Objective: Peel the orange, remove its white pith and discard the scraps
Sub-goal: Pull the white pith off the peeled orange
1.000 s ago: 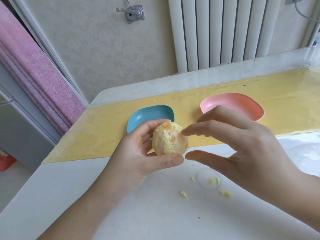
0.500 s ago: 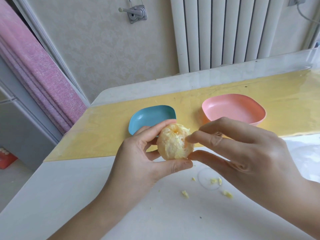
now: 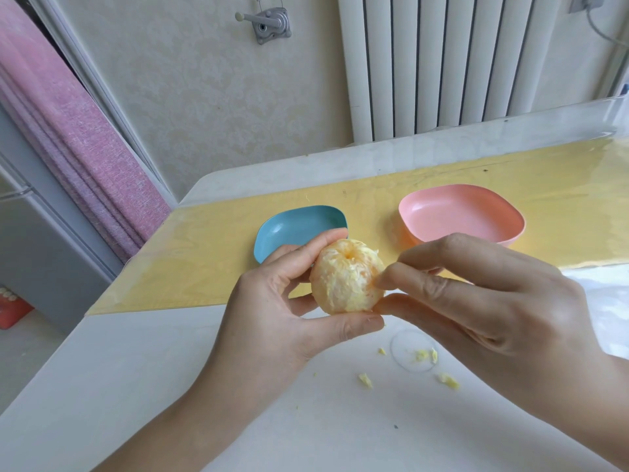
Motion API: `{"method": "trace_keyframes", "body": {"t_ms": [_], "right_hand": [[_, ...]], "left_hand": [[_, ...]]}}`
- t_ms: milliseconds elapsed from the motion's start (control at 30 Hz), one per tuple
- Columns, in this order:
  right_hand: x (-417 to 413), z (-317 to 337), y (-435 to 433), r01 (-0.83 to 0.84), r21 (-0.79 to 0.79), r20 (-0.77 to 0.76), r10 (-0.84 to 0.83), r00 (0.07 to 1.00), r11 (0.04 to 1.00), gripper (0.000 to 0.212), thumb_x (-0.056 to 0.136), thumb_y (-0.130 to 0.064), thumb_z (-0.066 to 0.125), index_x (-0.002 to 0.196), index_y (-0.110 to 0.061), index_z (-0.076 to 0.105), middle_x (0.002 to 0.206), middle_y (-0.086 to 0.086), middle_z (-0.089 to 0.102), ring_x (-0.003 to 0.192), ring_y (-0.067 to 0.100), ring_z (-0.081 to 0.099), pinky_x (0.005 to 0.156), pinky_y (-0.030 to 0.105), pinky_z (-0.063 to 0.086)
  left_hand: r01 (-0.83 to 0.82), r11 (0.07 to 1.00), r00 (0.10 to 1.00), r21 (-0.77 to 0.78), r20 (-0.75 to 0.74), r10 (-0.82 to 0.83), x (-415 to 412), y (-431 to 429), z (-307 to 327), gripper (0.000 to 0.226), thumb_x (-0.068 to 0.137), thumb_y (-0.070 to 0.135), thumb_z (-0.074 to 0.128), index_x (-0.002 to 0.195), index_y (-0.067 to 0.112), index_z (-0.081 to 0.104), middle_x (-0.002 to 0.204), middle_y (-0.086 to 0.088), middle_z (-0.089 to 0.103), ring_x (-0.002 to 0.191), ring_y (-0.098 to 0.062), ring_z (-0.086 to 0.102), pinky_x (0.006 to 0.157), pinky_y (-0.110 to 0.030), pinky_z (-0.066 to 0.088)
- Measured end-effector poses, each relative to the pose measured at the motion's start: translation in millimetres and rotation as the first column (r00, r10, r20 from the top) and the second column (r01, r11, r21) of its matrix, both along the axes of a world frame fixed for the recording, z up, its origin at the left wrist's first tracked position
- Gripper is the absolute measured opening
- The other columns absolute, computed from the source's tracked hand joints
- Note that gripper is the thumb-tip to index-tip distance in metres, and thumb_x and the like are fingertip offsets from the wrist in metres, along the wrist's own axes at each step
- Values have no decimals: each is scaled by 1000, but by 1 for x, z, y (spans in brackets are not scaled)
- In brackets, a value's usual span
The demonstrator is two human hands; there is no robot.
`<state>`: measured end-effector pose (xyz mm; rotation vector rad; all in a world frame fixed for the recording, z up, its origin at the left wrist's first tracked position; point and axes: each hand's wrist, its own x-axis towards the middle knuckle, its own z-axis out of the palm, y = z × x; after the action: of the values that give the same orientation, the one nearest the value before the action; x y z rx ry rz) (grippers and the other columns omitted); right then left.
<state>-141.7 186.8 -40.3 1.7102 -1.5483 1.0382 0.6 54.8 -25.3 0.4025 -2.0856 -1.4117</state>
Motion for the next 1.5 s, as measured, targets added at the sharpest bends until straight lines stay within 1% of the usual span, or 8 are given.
{"method": "trace_keyframes", "body": {"t_ms": [400, 667, 800, 1033, 1167, 1233, 1400, 1500], "right_hand": [[1, 5, 0, -32, -26, -13, 31, 999, 999, 8, 82, -13, 72, 80, -6, 75, 74, 5, 65, 59, 22, 52, 60, 20, 39], [2, 4, 0, -45, -64, -21, 44, 999, 997, 3, 84, -9, 70, 82, -7, 71, 89, 7, 62, 72, 22, 51, 69, 19, 38], [2, 2, -2, -148, -59, -25, 147, 989, 987, 22, 83, 0, 68, 87, -13, 51, 100, 7, 66, 86, 24, 58, 77, 21, 43], [4, 0, -2, -160, -37, -8, 159, 987, 986, 38, 77, 7, 70, 79, -18, 42, 90, 5, 67, 75, 19, 53, 72, 11, 37], [2, -1, -2, -174, -26, -11, 174, 985, 984, 42, 74, 12, 69, 78, -18, 41, 87, 5, 67, 75, 19, 53, 71, 11, 38], [1, -2, -2, -181, -14, -22, 181, 983, 983, 41, 74, 13, 69, 77, -17, 42, 87, 6, 66, 74, 21, 55, 68, 18, 41], [2, -3, -2, -157, 15, -39, 157, 987, 987, 23, 72, 17, 66, 62, -2, 57, 80, 6, 65, 71, 23, 57, 64, 25, 44], [3, -5, -4, -139, 38, -20, 140, 990, 990, 18, 76, 13, 64, 65, 0, 59, 79, 7, 63, 68, 25, 56, 61, 24, 42]], "left_hand": [[18, 998, 999, 60, -30, -17, 1, 2, 2, 74, 42, 28, 87, 113, 37, 68, 108, -1, 68, 101, -12, 66, 81, -21, 53], [56, 989, 998, 136, -49, -50, 0, 1, 6, 66, 44, 23, 86, 107, 37, 70, 102, 6, 73, 93, -7, 67, 76, -19, 53], [63, 983, 997, 173, -64, -52, 0, 2, 6, 64, 44, 20, 86, 106, 33, 72, 99, 6, 73, 89, -7, 67, 73, -18, 53], [5, 992, 999, 124, -48, 1, -1, 4, 5, 69, 41, 27, 87, 107, 38, 71, 109, -2, 70, 95, -13, 68, 79, -23, 54], [2, 993, 999, 114, -51, 4, -1, 4, 4, 70, 40, 28, 88, 107, 40, 70, 111, -6, 69, 97, -15, 68, 80, -22, 53], [3, 994, 999, 111, -50, 3, -1, 4, 4, 70, 40, 27, 88, 108, 39, 70, 111, -7, 68, 97, -15, 68, 80, -22, 54], [-7, 994, 999, 107, -53, 13, -1, 5, 4, 71, 42, 28, 88, 109, 36, 69, 109, -5, 69, 96, -14, 68, 79, -21, 53], [29, 989, 996, 143, -84, -17, 1, 4, 6, 65, 45, 25, 86, 108, 31, 70, 102, 2, 72, 92, -10, 68, 75, -18, 53]]}}
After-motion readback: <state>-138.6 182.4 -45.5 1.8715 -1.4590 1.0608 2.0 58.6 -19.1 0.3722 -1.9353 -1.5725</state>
